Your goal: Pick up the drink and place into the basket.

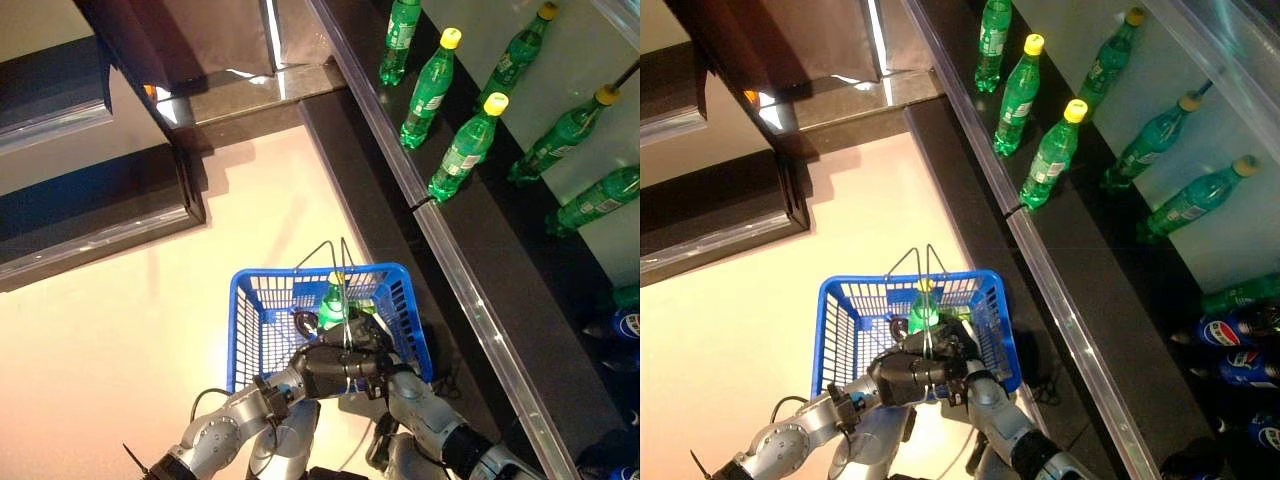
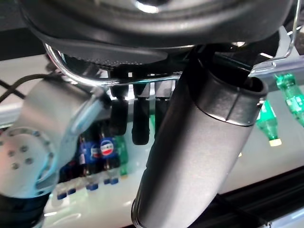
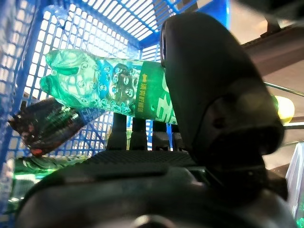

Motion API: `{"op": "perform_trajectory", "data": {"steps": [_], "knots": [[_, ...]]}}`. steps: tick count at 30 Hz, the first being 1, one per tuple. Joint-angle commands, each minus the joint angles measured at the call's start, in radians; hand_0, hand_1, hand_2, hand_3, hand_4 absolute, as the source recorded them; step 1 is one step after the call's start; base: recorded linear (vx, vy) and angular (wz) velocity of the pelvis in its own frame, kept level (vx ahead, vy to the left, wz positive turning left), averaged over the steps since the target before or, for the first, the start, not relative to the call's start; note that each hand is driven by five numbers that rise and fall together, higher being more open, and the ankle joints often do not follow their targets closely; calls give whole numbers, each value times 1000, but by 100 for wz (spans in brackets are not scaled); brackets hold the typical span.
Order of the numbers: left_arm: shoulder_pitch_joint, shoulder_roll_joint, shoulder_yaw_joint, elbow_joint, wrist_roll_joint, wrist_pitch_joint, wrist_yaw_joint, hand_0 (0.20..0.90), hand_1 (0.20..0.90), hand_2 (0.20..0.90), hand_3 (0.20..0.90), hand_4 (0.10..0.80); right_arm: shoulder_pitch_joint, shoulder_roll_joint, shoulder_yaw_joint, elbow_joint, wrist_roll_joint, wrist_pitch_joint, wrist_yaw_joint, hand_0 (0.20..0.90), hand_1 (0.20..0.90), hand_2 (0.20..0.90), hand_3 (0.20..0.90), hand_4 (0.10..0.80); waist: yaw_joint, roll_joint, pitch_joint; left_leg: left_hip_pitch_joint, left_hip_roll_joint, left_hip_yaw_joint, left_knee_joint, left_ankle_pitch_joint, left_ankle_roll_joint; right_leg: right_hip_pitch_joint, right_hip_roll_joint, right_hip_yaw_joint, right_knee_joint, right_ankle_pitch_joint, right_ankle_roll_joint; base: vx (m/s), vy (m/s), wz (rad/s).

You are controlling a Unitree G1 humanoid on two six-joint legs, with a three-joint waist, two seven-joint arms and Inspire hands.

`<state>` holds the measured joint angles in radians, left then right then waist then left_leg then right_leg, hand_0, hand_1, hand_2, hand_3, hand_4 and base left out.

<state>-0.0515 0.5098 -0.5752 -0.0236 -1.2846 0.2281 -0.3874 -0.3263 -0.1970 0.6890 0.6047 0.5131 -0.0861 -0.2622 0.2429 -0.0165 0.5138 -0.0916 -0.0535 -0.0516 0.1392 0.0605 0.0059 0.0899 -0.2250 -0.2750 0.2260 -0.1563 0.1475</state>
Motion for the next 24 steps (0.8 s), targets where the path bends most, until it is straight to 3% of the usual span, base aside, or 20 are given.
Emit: {"op": "perform_trajectory", "data": {"steps": [1, 6, 12, 24], "knots": [[-130, -166, -49, -472, -141, -55, -281, 300, 300, 300, 200, 100, -127, 103, 22, -46, 32, -33, 110, 300, 300, 300, 200, 100, 14, -4, -123, -48, 37, -46, 174, -112, -45, -126, -48, 18, -58, 264, 70, 32, -63, 12], [-132, -157, -47, -476, -154, -1, -263, 300, 300, 300, 200, 100, -141, 114, 87, 4, 17, 32, 230, 300, 300, 300, 200, 100, 39, -17, -133, -40, 41, -60, 171, -111, -48, -111, -43, 10, -65, 267, 75, 64, -72, 13], [-116, -164, -64, -466, -173, 39, -252, 300, 300, 300, 200, 100, -181, 135, 123, 58, -78, 67, 168, 300, 300, 300, 200, 100, 57, -22, -147, -27, 41, -70, 167, -111, -46, -94, -37, 9, -70, 269, 77, 69, -37, 7], [-136, -217, -104, -447, -168, 80, -215, 300, 300, 300, 200, 100, -312, 231, 168, 374, -422, 198, 120, 300, 300, 300, 200, 100, 98, -19, -168, -16, 41, -87, 162, -106, -45, -74, -31, 5, -77, 278, 86, 49, -21, 3]]}}
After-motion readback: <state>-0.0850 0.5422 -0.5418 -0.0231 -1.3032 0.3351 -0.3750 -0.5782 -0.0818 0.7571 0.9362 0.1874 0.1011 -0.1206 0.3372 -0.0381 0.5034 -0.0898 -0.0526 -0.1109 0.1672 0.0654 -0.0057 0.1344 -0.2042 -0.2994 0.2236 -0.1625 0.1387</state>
